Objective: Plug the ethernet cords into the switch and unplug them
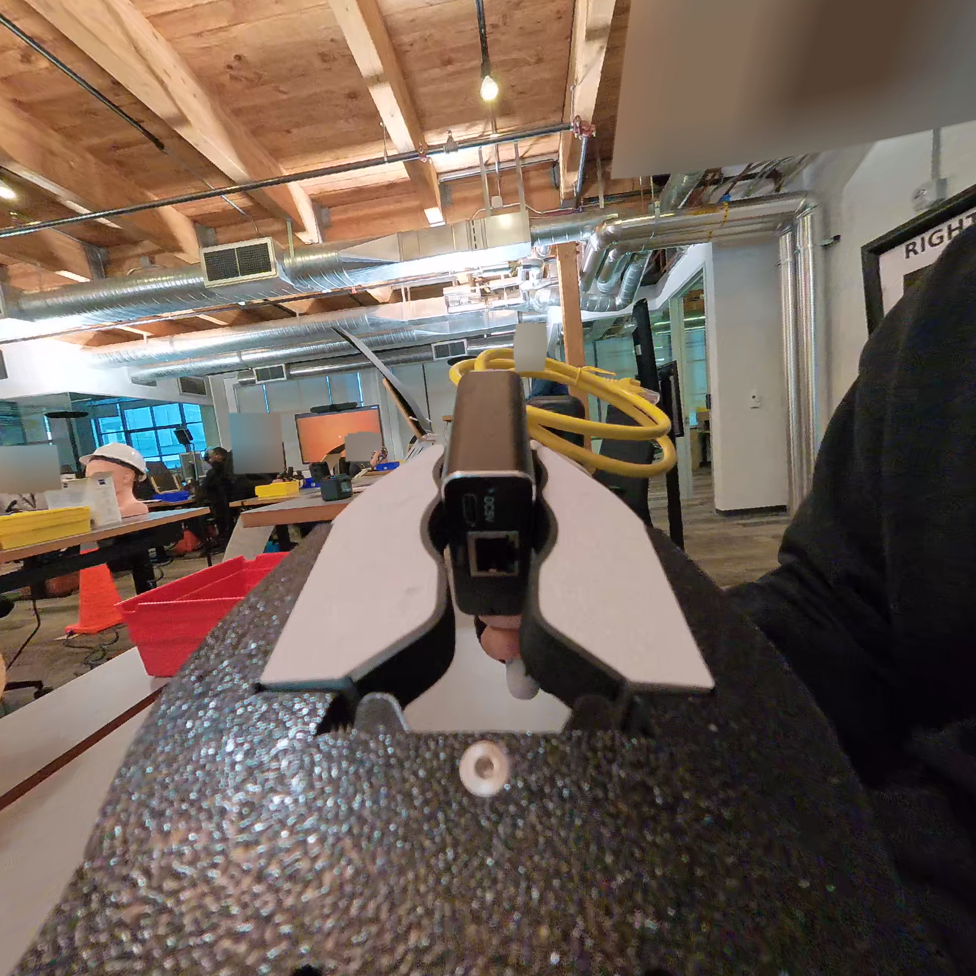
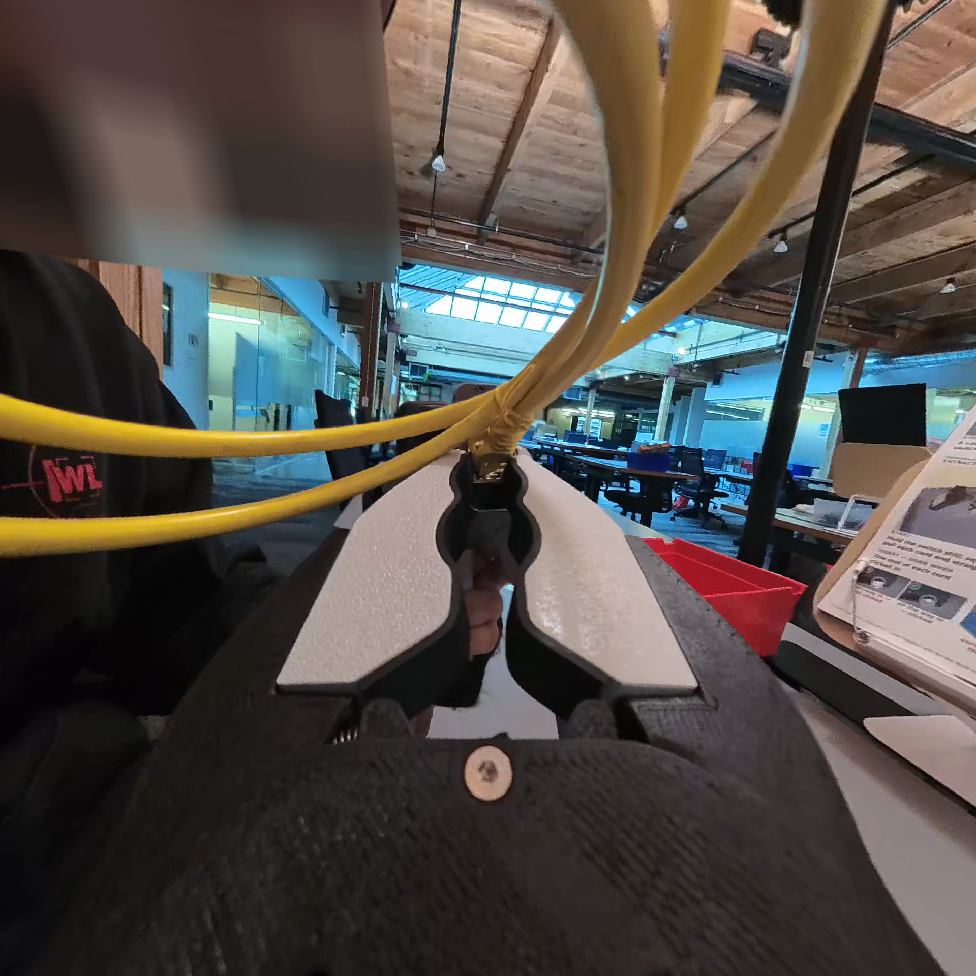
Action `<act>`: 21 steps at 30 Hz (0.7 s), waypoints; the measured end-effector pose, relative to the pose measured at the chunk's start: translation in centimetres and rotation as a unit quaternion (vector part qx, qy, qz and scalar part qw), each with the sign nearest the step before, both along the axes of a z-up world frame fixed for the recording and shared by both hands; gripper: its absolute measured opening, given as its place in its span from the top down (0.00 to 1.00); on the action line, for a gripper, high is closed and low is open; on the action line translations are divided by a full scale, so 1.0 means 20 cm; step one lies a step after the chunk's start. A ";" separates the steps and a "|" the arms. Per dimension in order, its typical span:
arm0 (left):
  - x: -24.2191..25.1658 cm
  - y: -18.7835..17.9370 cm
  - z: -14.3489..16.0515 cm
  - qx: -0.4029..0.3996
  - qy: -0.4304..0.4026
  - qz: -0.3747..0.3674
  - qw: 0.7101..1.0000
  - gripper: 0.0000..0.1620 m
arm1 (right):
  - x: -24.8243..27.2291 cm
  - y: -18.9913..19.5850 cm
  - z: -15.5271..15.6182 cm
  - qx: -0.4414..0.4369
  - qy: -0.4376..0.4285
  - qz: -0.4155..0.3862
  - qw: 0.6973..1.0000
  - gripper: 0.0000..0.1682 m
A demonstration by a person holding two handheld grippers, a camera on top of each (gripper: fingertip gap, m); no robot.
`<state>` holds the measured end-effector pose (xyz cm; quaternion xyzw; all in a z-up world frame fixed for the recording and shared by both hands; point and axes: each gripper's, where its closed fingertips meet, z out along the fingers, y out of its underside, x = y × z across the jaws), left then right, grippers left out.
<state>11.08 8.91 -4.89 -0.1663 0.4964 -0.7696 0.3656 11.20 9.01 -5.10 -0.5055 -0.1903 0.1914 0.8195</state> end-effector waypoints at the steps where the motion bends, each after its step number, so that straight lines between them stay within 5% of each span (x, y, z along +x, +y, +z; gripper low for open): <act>1: 0.00 0.00 0.00 -0.001 0.000 -0.004 1.000 0.83 | 0.00 0.00 0.00 -0.003 -0.008 -0.003 1.000 0.92; 21: 0.15 0.08 -0.10 -0.158 0.152 -0.063 0.974 0.84 | 0.15 0.08 -0.08 -0.075 -0.012 -0.106 0.991 0.92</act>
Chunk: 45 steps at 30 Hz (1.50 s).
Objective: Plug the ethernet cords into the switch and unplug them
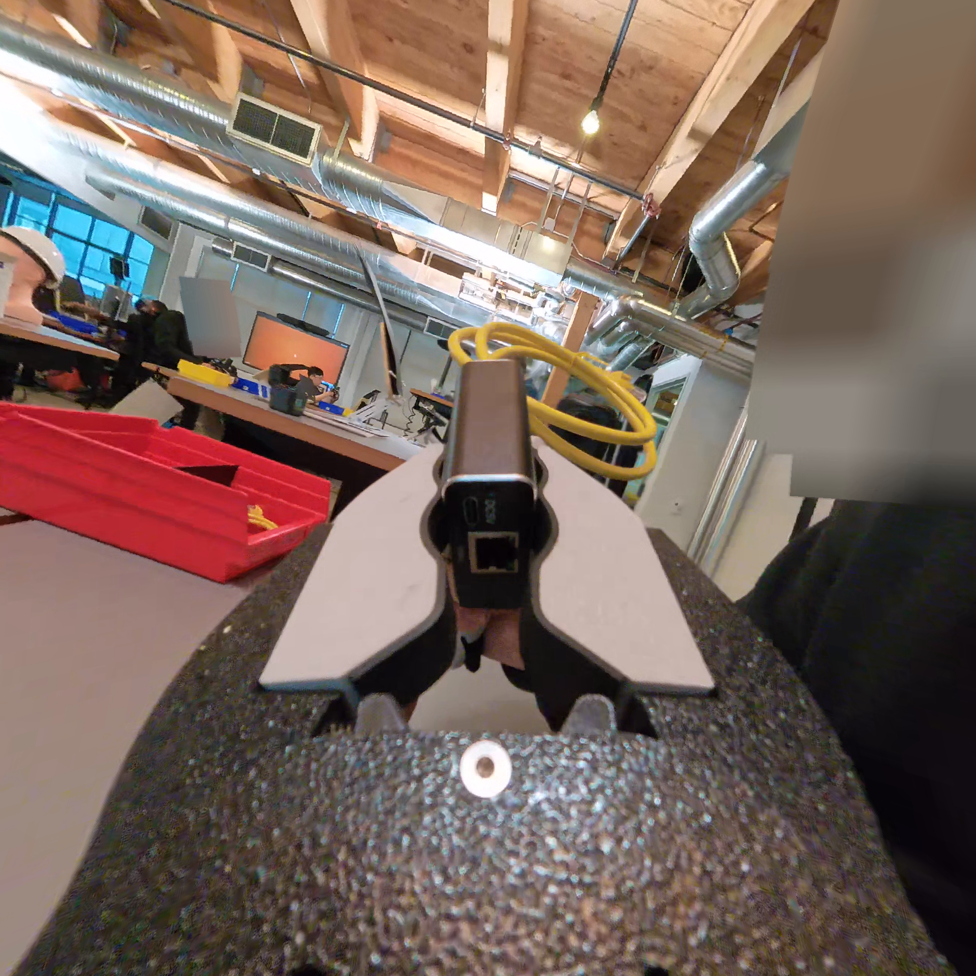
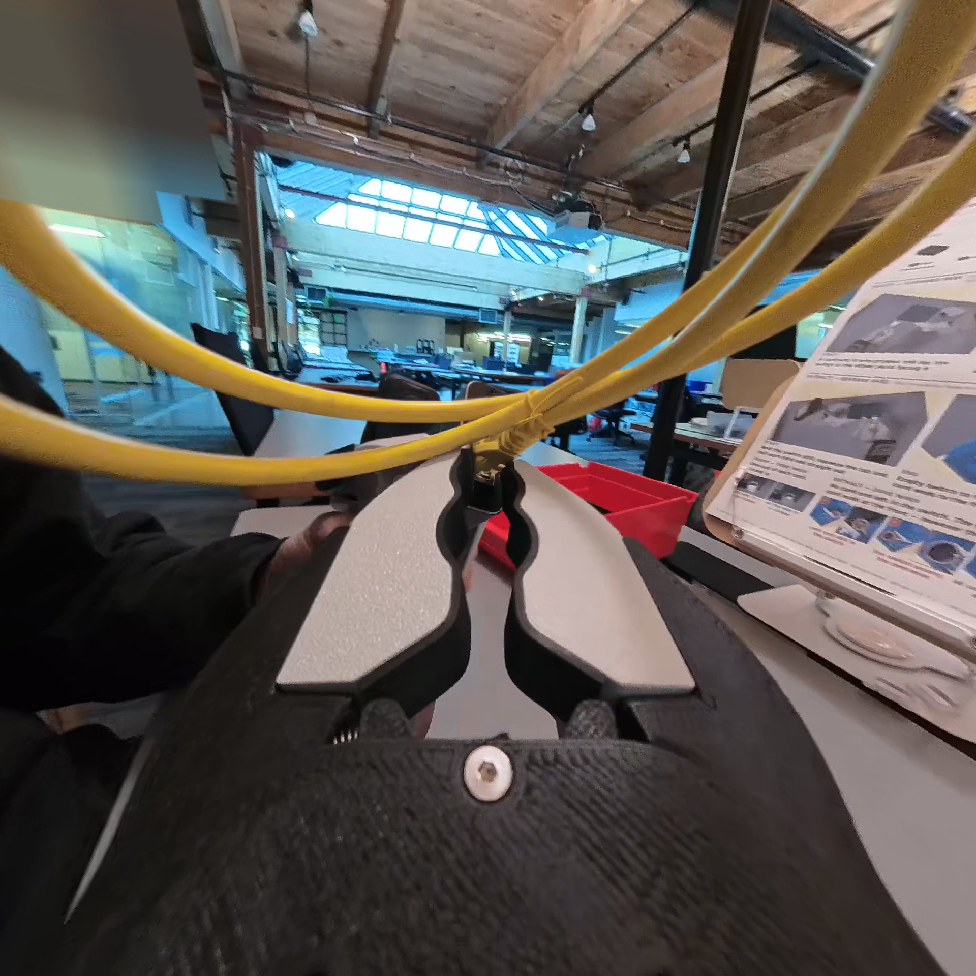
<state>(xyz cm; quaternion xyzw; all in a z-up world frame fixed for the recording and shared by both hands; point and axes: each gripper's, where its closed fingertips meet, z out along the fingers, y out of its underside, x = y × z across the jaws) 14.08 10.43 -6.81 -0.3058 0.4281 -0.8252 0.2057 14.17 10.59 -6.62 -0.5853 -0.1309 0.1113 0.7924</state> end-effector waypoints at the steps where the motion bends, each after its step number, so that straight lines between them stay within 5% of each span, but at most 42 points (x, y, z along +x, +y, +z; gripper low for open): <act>1: 0.01 0.00 -0.02 -0.022 0.013 -0.009 1.000 0.84 | 0.02 0.01 -0.01 -0.008 -0.004 -0.012 1.000 0.92; 6: 0.06 0.03 -0.07 -0.032 0.036 -0.003 0.999 0.84 | 0.06 0.03 -0.06 -0.028 -0.009 -0.037 0.999 0.94; 12: 0.05 0.04 -0.06 0.053 0.012 0.055 0.997 0.83 | 0.05 0.04 -0.04 -0.010 0.119 0.032 0.992 0.93; 18: 0.08 0.04 -0.13 -0.059 0.060 -0.008 0.996 0.84 | 0.09 0.06 -0.09 -0.044 0.052 -0.030 0.997 0.94; 25: 0.04 0.05 -0.11 0.014 0.032 0.004 0.999 0.84 | 0.05 0.05 -0.08 -0.047 0.116 0.065 0.990 0.94; 32: 0.03 0.03 -0.09 -0.058 0.030 -0.051 0.997 0.84 | 0.03 0.04 -0.03 0.006 0.108 0.044 0.993 0.93; 45: 0.02 0.01 -0.08 -0.034 0.024 -0.042 0.998 0.84 | 0.02 0.02 -0.01 0.012 0.104 0.054 0.993 0.91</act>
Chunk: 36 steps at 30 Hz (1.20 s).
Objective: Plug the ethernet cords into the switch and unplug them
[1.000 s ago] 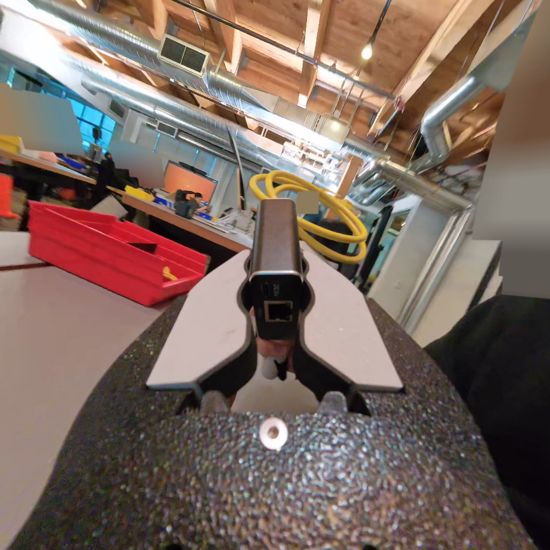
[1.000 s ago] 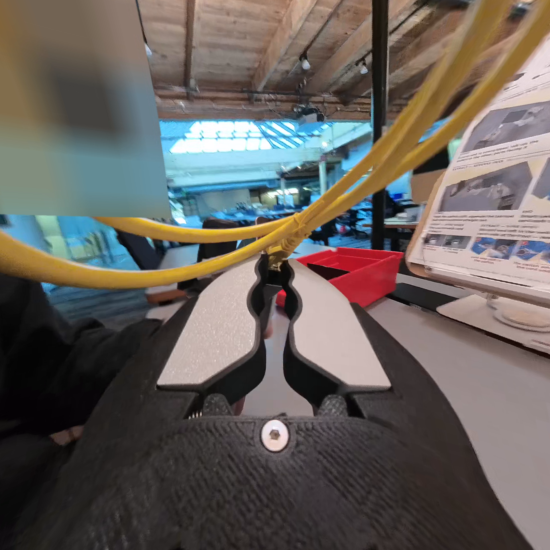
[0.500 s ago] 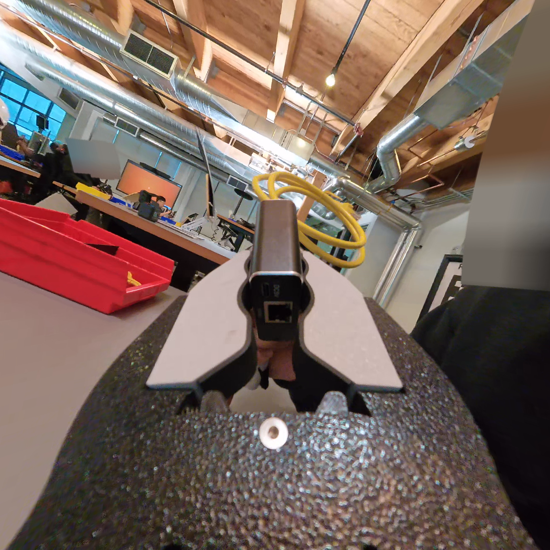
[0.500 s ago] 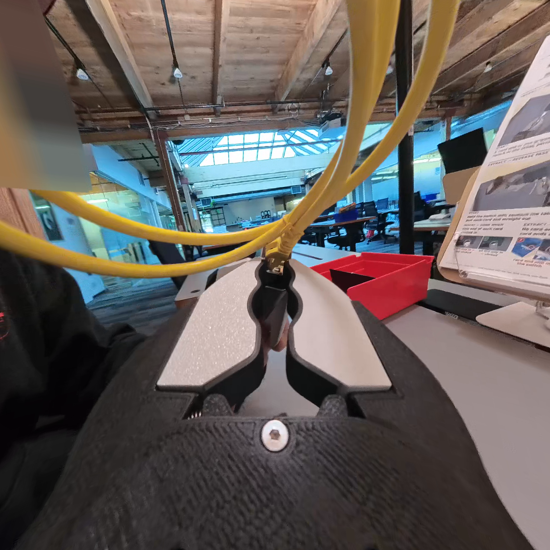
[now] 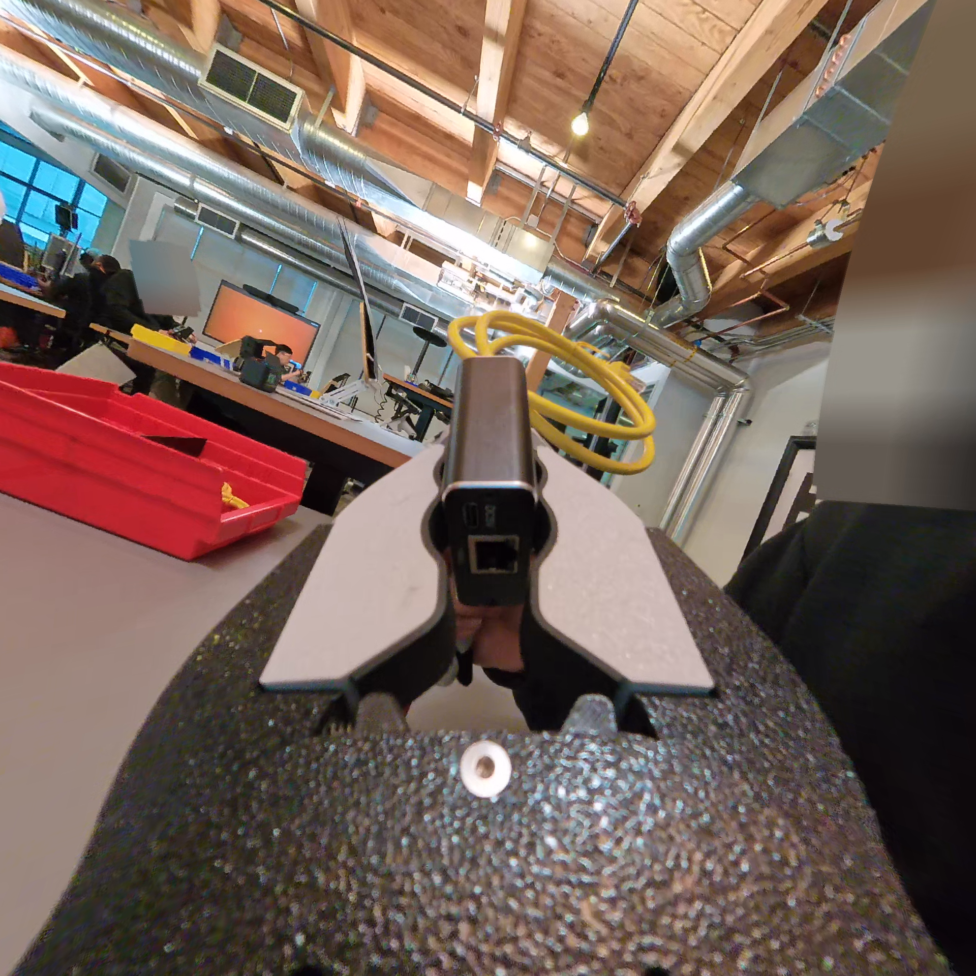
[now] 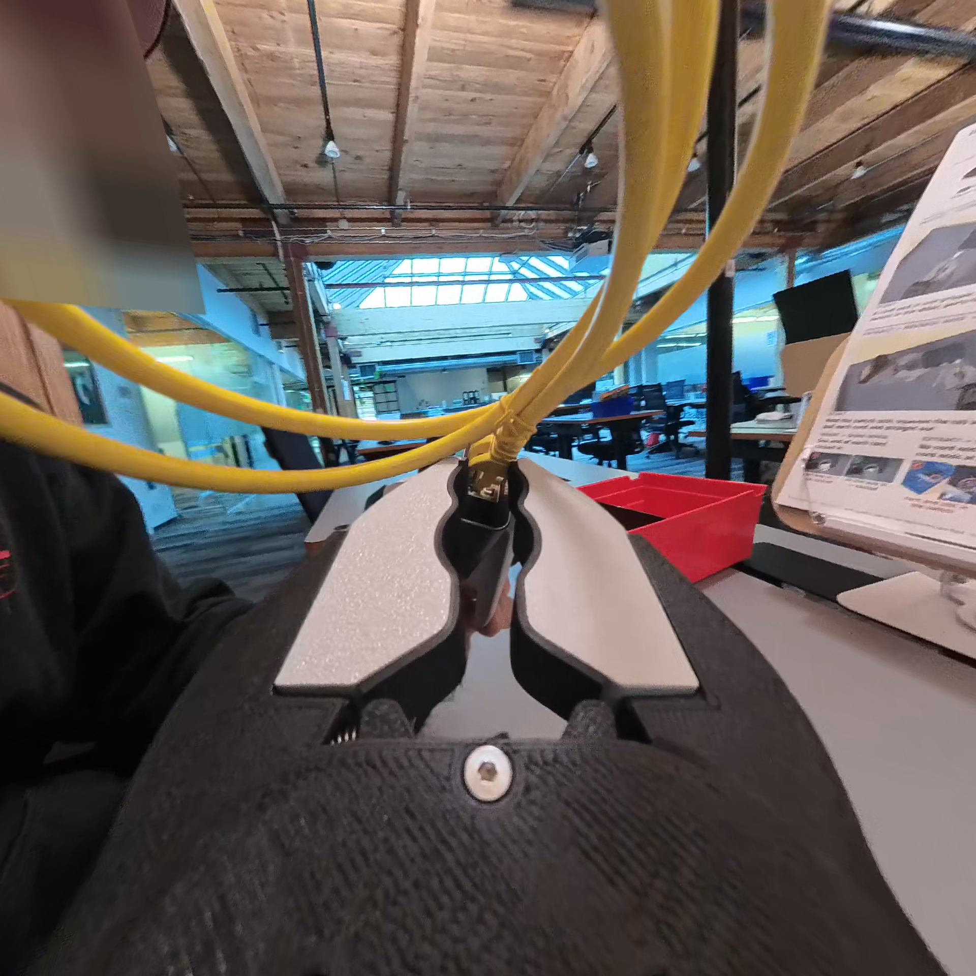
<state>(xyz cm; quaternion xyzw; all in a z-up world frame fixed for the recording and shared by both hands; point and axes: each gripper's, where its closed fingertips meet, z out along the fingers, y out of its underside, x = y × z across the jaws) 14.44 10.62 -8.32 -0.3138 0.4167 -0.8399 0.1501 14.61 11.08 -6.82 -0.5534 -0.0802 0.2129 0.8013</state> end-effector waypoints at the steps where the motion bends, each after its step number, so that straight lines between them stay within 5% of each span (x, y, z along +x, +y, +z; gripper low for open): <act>1: 0.00 0.00 0.00 0.005 0.005 -0.001 1.000 0.84 | 0.00 0.00 0.00 0.004 -0.008 -0.013 1.000 0.91; 13: 0.06 0.04 -0.07 -0.028 0.049 0.031 0.998 0.84 | 0.07 0.04 -0.09 -0.048 -0.007 -0.061 0.997 0.91; 17: 0.09 0.04 -0.10 -0.118 0.090 -0.024 0.989 0.84 | 0.10 0.05 -0.12 -0.066 -0.026 -0.080 0.994 0.91; 24: 0.09 0.07 -0.11 0.082 0.032 0.086 0.992 0.83 | 0.09 0.06 -0.12 -0.037 0.166 0.048 0.984 0.92; 30: 0.11 0.07 -0.15 -0.043 0.082 0.010 0.996 0.84 | 0.12 0.08 -0.16 -0.062 0.157 0.020 0.985 0.92; 36: 0.11 0.09 -0.17 0.049 0.081 0.050 0.994 0.84 | 0.12 0.09 -0.18 -0.070 0.160 0.029 0.984 0.92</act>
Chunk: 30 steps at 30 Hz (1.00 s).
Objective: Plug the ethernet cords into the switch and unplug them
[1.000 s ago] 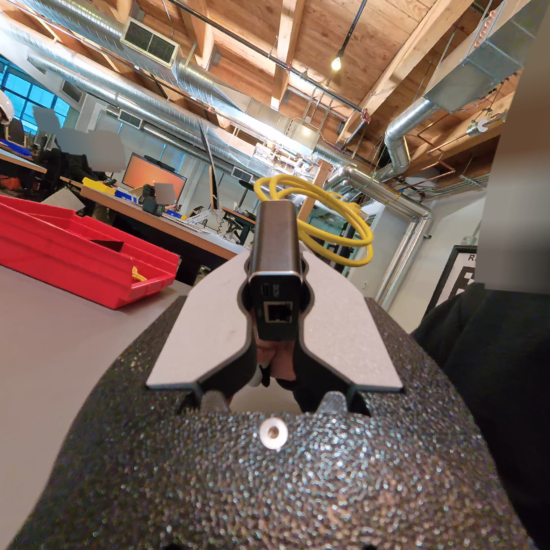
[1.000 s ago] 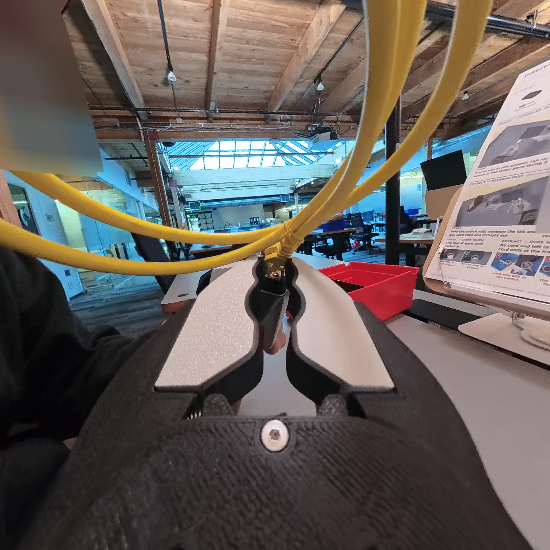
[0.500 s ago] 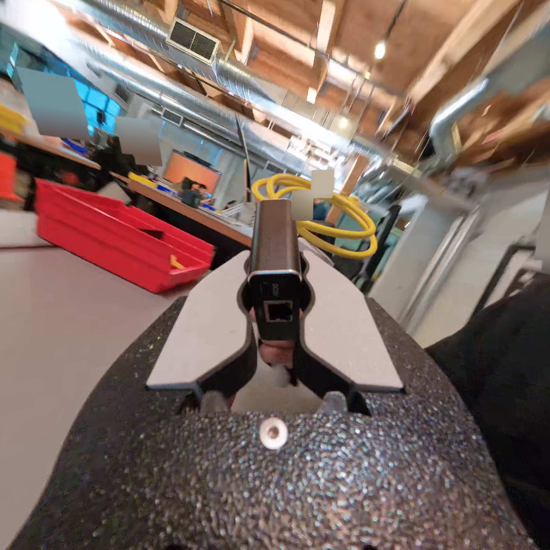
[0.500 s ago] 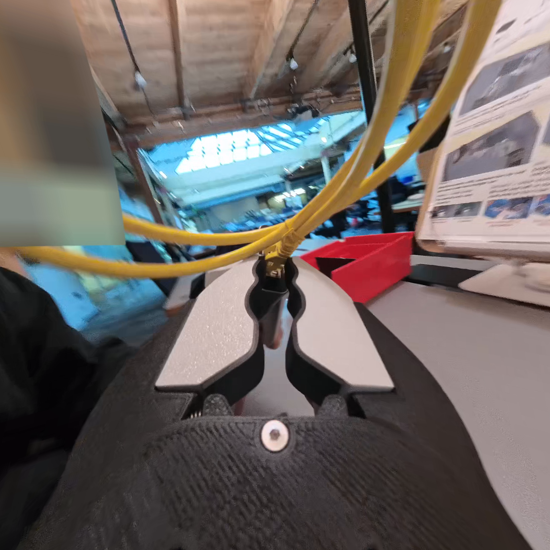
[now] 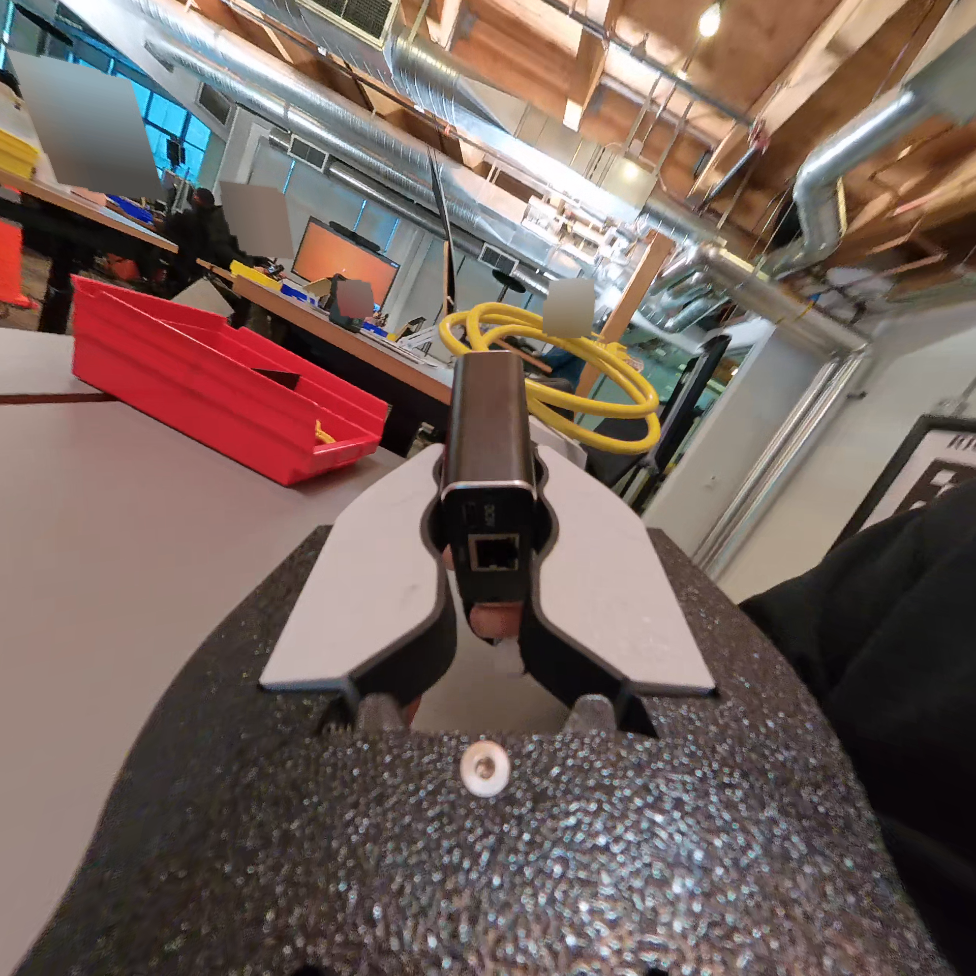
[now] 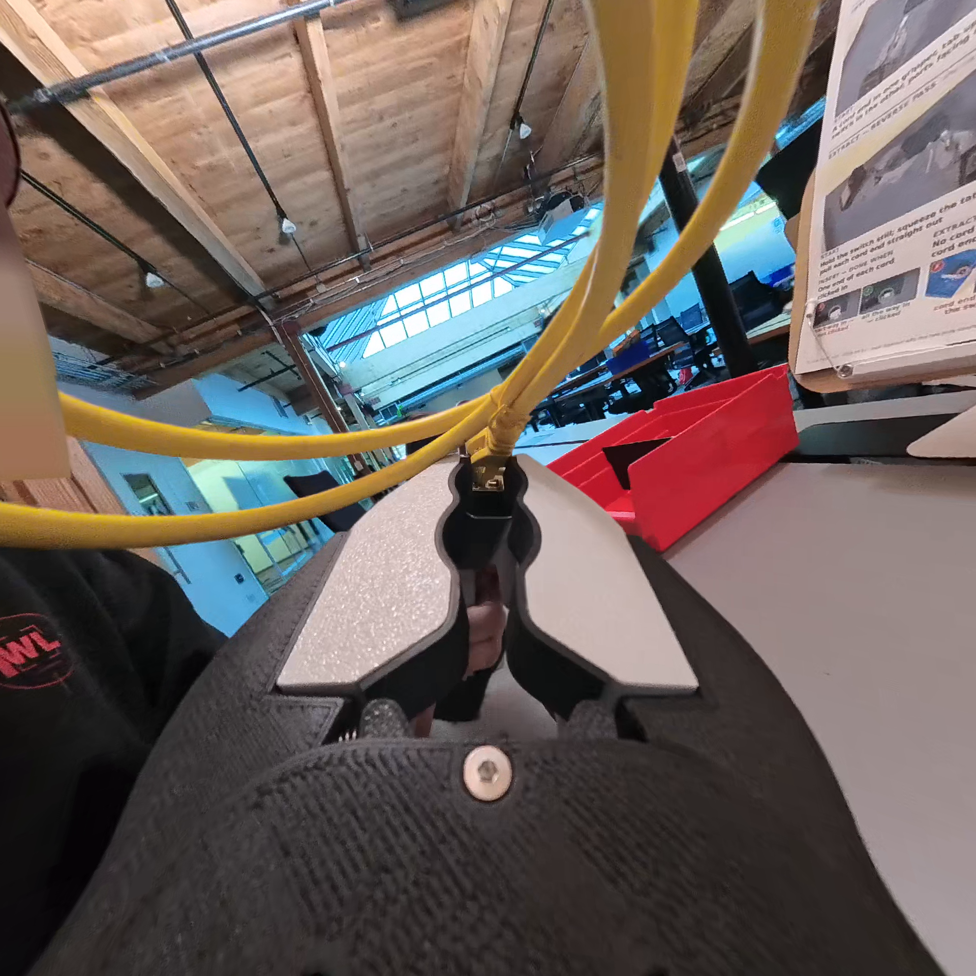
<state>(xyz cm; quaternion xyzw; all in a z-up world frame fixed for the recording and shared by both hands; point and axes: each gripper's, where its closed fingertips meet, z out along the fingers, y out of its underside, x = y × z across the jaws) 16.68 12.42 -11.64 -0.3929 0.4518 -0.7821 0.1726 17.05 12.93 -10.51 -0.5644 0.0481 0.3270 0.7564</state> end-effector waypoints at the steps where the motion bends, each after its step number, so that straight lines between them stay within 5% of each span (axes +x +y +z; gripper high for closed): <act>1: 0.00 0.00 0.00 -0.021 0.005 -0.008 1.000 0.84 | 0.00 0.00 0.00 -0.002 0.000 0.000 1.000 0.92; 3: 0.01 -0.01 -0.01 -0.047 0.011 -0.013 0.999 0.84 | 0.01 -0.01 0.00 -0.004 -0.006 -0.009 1.000 0.92; 7: 0.01 0.00 0.00 0.055 -0.006 0.034 0.998 0.83 | 0.01 -0.01 0.01 0.011 0.047 0.019 0.999 0.92; 13: 0.02 0.00 -0.02 -0.056 0.018 -0.010 0.998 0.84 | 0.02 0.00 -0.01 -0.002 0.047 0.008 0.999 0.92; 18: 0.01 0.01 -0.01 0.076 -0.006 0.052 0.996 0.83 | 0.01 0.00 0.00 0.003 0.049 0.019 0.999 0.92; 23: 0.03 0.00 -0.03 -0.088 0.038 -0.019 0.995 0.84 | 0.03 0.01 -0.02 -0.005 0.058 0.012 0.998 0.92; 28: 0.03 0.01 -0.04 0.069 0.016 0.054 0.996 0.83 | 0.04 0.01 -0.03 -0.010 0.066 0.018 0.998 0.92; 30: 0.03 0.01 -0.05 0.034 0.025 0.038 0.998 0.84 | 0.04 0.01 -0.03 -0.009 0.058 0.015 0.998 0.92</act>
